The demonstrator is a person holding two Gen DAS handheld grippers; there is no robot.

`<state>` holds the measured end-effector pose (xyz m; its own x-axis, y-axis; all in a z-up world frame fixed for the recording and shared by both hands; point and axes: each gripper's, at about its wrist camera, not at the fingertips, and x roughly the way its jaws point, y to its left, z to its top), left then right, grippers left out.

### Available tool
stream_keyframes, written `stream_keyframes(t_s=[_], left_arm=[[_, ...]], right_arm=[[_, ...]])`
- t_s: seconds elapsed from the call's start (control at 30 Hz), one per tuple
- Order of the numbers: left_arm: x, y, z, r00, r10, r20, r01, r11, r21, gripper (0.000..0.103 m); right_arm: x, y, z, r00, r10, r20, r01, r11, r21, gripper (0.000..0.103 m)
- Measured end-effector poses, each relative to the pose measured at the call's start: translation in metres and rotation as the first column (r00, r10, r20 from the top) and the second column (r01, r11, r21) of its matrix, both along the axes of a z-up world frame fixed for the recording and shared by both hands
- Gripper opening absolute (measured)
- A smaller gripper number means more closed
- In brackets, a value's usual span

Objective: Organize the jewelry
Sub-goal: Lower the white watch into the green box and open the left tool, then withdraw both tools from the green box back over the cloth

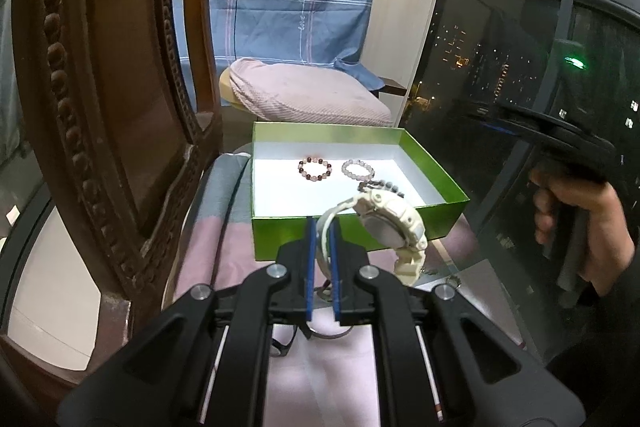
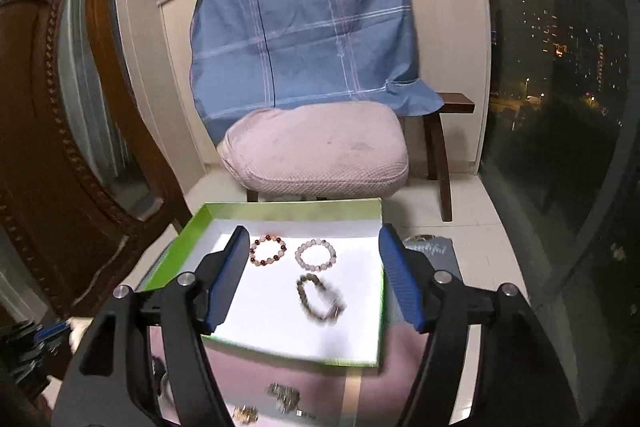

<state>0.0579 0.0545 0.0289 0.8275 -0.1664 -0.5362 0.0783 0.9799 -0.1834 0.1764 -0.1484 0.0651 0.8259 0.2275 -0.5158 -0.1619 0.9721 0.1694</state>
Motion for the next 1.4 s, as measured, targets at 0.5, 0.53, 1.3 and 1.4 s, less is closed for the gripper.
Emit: stream_keyframes(t_s=[0.5,0.53,1.3,1.4], left_arm=[[0.021,-0.015,0.001,0.999,0.009,-0.046,-0.010,1.000,-0.013,0.007],[0.027,-0.017,0.005,0.999,0.020,-0.047,-0.020,1.000,-0.010,0.007],[-0.018,-0.029,-0.004,0.990,0.082,-0.112,-0.074,0.995,0.068,0.089],[-0.048,-0.032,-0.016,0.990,0.097,-0.106,-0.092,0.994,0.051,0.089]], right_arm=[[-0.140,-0.076,-0.044,0.995,-0.089,0.045,0.084,0.990,0.112,0.084],[-0.141,-0.080,-0.044,0.995,-0.086,0.041,0.080,0.987,0.138,0.084],[-0.145,-0.076,-0.032,0.998,-0.021,0.065,0.012,0.990,0.144,0.084],[-0.151,-0.064,-0.033,0.998,-0.010,0.064,0.003,0.995,0.101,0.084]])
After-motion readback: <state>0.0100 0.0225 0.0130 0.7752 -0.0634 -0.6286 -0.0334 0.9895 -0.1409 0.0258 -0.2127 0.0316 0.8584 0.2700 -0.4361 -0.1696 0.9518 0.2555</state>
